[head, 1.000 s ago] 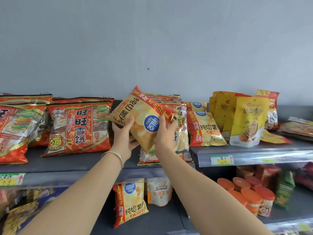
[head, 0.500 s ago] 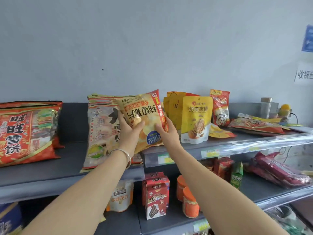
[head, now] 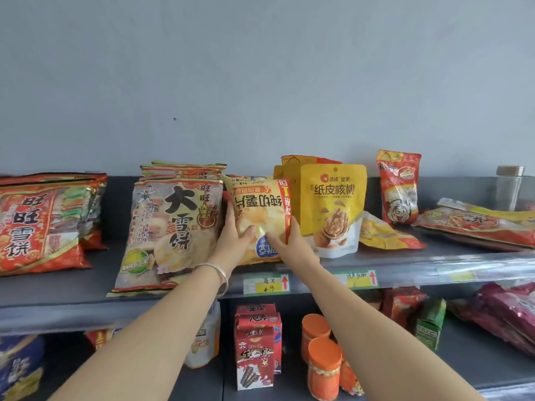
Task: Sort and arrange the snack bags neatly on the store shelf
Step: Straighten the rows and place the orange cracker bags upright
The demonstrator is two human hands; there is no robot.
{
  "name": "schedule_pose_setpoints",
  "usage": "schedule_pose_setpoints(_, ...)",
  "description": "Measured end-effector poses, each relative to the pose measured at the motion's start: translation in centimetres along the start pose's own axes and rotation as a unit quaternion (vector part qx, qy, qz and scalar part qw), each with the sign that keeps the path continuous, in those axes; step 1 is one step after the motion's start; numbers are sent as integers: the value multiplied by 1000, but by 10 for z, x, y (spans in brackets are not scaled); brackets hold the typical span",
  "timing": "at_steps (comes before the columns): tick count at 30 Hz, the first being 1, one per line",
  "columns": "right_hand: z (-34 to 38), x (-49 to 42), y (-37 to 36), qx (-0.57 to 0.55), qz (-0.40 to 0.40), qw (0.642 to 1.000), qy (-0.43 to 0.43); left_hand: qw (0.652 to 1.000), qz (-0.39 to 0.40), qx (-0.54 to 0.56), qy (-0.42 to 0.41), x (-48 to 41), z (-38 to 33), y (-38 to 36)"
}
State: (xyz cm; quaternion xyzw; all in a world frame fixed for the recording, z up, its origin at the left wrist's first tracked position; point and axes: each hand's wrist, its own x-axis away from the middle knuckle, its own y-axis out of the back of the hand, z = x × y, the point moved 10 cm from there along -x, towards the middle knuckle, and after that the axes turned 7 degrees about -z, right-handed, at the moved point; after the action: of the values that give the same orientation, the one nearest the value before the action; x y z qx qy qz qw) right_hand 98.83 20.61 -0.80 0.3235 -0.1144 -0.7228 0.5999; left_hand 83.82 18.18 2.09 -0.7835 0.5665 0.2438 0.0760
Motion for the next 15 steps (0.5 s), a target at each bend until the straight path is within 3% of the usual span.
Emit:
schedule_pose_setpoints(6,45,-6,10,-73,-43,990,112,982,-74,144,100,-11,14,29)
schedule_pose_setpoints(9,64,-9,5,-131,-14,985,108,971,-89,199,98,-18,7,46)
schedule_pose_setpoints(11,73,-8,8,-116,-30,986,117,983,-90,151,54,-25,-5,61)
schedule_pose_setpoints(15,120,10,42,31,-190,951,242,992,-73,-66,-76,-30,-44,85)
